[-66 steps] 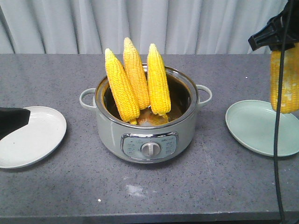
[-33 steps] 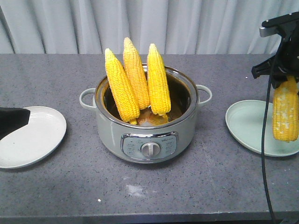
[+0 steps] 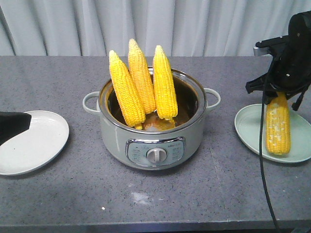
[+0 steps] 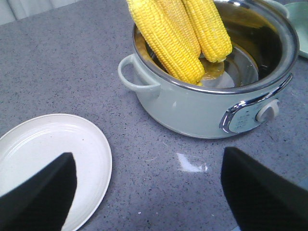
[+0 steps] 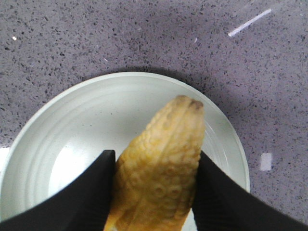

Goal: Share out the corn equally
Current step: 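Lower the cob onto the green plate and open the right gripper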

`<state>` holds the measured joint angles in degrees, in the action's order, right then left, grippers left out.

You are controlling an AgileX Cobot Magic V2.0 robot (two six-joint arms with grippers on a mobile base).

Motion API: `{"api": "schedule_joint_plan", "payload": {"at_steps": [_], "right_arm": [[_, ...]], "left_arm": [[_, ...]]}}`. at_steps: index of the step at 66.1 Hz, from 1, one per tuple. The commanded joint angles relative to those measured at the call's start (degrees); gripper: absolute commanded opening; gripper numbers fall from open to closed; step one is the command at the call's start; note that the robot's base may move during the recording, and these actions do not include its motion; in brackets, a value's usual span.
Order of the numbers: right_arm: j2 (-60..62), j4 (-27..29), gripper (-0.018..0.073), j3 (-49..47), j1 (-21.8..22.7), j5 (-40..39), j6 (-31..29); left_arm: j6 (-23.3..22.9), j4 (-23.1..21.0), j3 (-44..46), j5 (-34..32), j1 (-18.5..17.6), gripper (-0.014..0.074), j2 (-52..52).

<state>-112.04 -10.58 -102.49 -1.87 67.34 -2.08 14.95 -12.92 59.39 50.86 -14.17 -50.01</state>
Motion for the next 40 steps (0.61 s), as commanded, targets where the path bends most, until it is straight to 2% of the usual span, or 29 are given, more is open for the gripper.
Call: {"api": "schedule_joint_plan", "payload": {"at_steps": [1, 19, 27, 31, 40], "right_arm": [[2.6, -0.8, 0.0387, -1.5, 0.4, -2.2, -0.4], [2.4, -0.8, 0.0543, -1.5, 0.4, -2.3, 0.1], [3.1, -0.3, 0.0566, -1.5, 0.4, -0.9, 0.2], [4.1, 1.0, 0.0564, -1.5, 0.3, -1.0, 0.2], [8.4, 7.7, 0.0564, -1.4, 0.3, -2.3, -0.7]], "left_arm": [[-0.1, -1.1, 1.9, -3.5, -0.4, 0.0575, 0.2], [-0.1, -1.1, 1.9, -3.5, -0.4, 0.0575, 0.2], [-0.1, -1.1, 1.9, -3.6, -0.4, 0.0575, 0.2], [-0.1, -1.1, 1.9, -3.6, -0.4, 0.0575, 0.2], [-0.1, -1.1, 1.9, -3.6, -0.4, 0.0575, 0.2]]}}
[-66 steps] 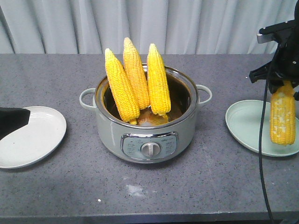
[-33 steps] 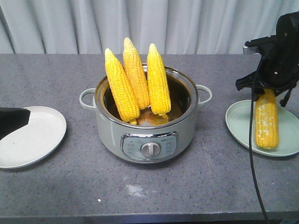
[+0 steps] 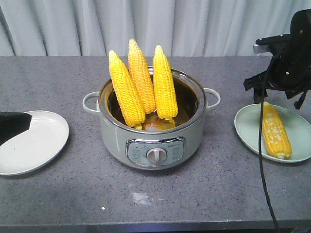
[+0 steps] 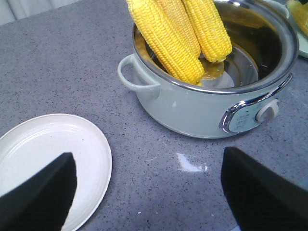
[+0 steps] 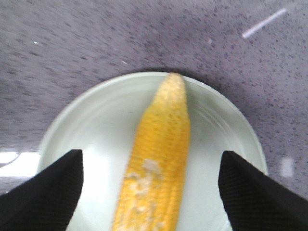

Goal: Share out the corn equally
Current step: 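Lower the cob onto the green plate and open the right gripper, then move the left gripper to the corn cob nearest the white plate and grasp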

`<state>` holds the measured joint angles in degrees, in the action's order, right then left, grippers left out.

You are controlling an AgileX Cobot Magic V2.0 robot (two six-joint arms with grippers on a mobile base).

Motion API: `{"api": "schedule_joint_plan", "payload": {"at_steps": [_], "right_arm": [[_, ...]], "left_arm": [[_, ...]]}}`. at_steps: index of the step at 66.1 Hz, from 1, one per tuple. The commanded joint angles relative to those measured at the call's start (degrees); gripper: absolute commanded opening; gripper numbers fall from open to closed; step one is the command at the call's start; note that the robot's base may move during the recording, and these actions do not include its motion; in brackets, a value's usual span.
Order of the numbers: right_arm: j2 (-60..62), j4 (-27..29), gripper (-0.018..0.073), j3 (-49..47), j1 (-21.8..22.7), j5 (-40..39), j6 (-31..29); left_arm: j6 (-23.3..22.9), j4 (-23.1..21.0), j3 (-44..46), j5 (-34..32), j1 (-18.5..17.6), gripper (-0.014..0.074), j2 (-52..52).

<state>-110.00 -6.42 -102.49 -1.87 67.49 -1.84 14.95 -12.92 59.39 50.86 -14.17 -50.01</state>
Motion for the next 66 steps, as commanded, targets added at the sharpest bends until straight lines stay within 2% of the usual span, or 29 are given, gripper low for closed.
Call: {"api": "schedule_joint_plan", "payload": {"at_steps": [1, 9, 16, 27, 38, 53, 66], "right_arm": [[6.8, 4.6, 0.0564, -1.4, 0.3, -2.5, -1.1], [12.4, 9.4, 0.0564, 1.4, 0.2, -4.9, -3.4], [18.6, 12.6, 0.0564, 9.3, -0.5, -9.7, -5.7], [29.2, 12.2, 0.0563, 23.3, -6.1, -18.6, -6.7], [37.0, 12.2, 0.0563, 32.9, -11.9, -21.6, -6.2], [45.7, 12.2, 0.0563, 39.9, -18.1, -22.5, -5.5], [51.0, 12.6, 0.0563, 42.0, -19.2, -21.8, -5.6]], "left_arm": [[-0.1, -1.1, 1.9, -3.6, -0.4, 0.0575, 0.2], [-0.1, -1.1, 1.9, -3.9, -0.4, 0.0575, 0.2], [-0.1, -1.3, 1.9, -3.9, -0.4, 0.0575, 0.2], [-0.1, -1.4, 1.9, -4.9, -0.4, 0.0575, 0.2], [-0.1, -1.4, 1.9, -6.4, -0.4, 0.0575, 0.2], [-0.1, -1.6, 1.9, -6.8, -0.4, 0.0575, 0.2], [-0.2, -3.8, 1.9, -9.7, -0.4, 0.0575, 0.1]]}}
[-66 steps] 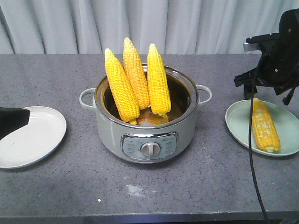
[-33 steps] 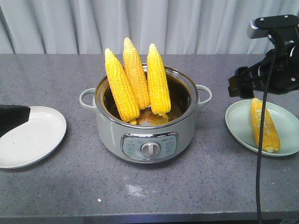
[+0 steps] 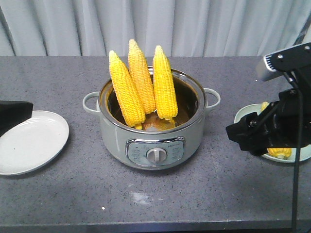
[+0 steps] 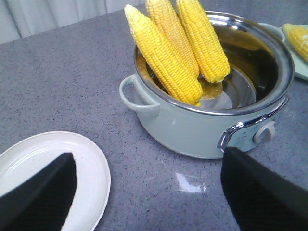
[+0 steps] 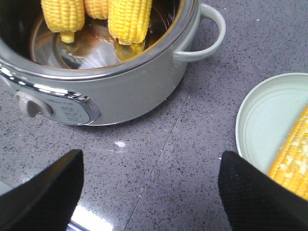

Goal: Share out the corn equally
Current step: 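Move the left gripper to the corn cob nearest the white plate and grasp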

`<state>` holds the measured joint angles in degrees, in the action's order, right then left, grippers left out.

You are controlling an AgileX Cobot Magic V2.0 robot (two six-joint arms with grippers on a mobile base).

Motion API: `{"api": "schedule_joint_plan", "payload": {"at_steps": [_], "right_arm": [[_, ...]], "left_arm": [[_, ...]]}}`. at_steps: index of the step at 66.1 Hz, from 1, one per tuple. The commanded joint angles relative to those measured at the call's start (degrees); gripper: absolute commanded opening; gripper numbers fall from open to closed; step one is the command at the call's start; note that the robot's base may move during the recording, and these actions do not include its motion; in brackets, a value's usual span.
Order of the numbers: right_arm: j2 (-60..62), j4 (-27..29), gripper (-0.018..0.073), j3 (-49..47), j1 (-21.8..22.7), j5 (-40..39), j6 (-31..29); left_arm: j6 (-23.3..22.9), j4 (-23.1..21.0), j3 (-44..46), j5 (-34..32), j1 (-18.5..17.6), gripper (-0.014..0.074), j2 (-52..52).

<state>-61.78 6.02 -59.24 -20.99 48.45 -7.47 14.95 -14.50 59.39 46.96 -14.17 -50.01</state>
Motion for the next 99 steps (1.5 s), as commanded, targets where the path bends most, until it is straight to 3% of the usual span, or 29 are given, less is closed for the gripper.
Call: {"api": "schedule_joint_plan", "payload": {"at_steps": [1, 11, 12, 14, 26, 34, 64, 99], "right_arm": [[3.0, 0.2, 0.0563, -1.3, -0.1, -2.7, -0.1], [4.7, -0.2, 0.0563, -1.3, -0.1, -2.8, -2.1], [4.7, -0.2, 0.0563, -1.3, -0.1, -2.5, -2.1], [4.7, -0.1, 0.0563, -1.3, -0.1, -2.5, -2.1], [4.7, 0.0, 0.0563, -1.3, -0.1, -2.5, -2.1], [4.7, 0.0, 0.0563, -1.3, -0.1, -2.5, -2.1], [4.7, 0.0, 0.0563, -1.3, -0.1, -2.5, -2.1], [4.7, 0.0, 0.0563, -1.3, -0.1, -2.5, -2.1]], "left_arm": [[-0.2, -2.6, 1.9, -6.5, -0.4, 0.0575, 0.1], [2.8, -6.5, 1.9, -9.7, -0.4, 0.0575, -2.4], [8.6, -11.8, 1.9, -11.0, -0.4, 0.0577, -6.2], [10.5, -13.3, 1.9, -11.6, -0.4, 0.0577, -7.5], [17.3, -23.0, 2.9, -15.0, -0.4, 0.0577, -15.3], [20.4, -26.5, 6.6, -14.9, -0.4, 0.0577, -21.4], [20.4, -28.0, 24.3, -14.6, -0.4, 0.0577, -41.4], [20.8, -33.1, 36.8, -13.3, -0.5, 0.0577, -54.7]]}}
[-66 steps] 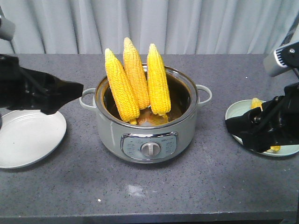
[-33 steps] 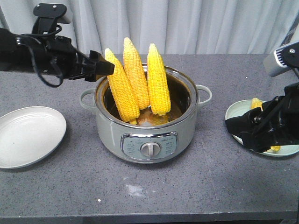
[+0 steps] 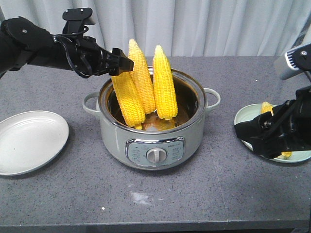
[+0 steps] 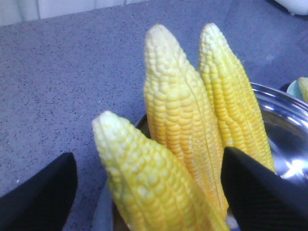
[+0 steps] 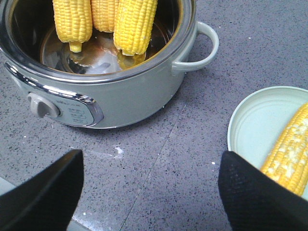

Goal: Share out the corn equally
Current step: 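Move the left gripper to the corn cob nearest the white plate and grasp, then lift the corn cob out of the pot with the left gripper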

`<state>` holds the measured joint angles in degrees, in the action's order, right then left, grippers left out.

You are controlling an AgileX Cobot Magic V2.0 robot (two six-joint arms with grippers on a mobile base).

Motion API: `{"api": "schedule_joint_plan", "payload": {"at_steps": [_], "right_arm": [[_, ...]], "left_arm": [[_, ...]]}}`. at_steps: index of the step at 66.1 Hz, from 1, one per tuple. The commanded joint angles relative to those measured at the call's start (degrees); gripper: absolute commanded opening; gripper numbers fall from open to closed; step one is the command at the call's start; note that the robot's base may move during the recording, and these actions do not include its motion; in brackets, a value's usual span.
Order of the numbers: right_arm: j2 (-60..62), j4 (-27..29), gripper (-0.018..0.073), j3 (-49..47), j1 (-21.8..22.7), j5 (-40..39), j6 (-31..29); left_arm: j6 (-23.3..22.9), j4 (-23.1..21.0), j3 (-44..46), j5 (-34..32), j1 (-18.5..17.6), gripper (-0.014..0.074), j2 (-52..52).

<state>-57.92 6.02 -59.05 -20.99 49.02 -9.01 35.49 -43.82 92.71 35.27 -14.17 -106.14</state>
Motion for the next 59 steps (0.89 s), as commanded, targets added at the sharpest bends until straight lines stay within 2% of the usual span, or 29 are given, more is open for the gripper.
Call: {"api": "schedule_joint_plan", "payload": {"at_steps": [1, 12, 20, 29, 45, 52, 59], "right_arm": [[0.8, 0.0, 0.0563, -1.5, -0.1, -3.0, -0.6], [0.8, 0.0, 0.0563, -1.5, -0.1, -3.0, -0.6], [0.8, 0.0, 0.0563, -1.5, -0.1, -3.0, -0.6], [0.8, 0.0, 0.0563, -1.5, -0.1, -3.0, -0.6], [0.8, 0.0, 0.0563, -1.5, -0.1, -3.0, -0.6], [0.8, 0.0, 0.0563, -1.5, -0.1, -3.0, -0.6], [0.8, 0.0, 0.0563, -1.5, -0.1, -3.0, -0.6]], "left_arm": [[0.3, -3.8, 3.8, -1.5, -0.5, 0.0575, 1.2], [0.5, -3.7, 6.1, 2.1, -0.8, 0.0575, -0.5], [3.4, -3.8, 6.1, 3.7, -1.1, 0.0549, -0.5], [5.8, -3.8, 6.1, 4.7, -1.3, 0.0461, -0.5], [5.8, -3.9, 6.1, 4.7, -1.3, 0.0245, -0.4], [5.8, -3.9, 6.1, 4.9, -1.3, 0.0197, 0.0], [5.8, -4.1, 6.1, 5.3, -1.3, 0.0192, 0.8]]}}
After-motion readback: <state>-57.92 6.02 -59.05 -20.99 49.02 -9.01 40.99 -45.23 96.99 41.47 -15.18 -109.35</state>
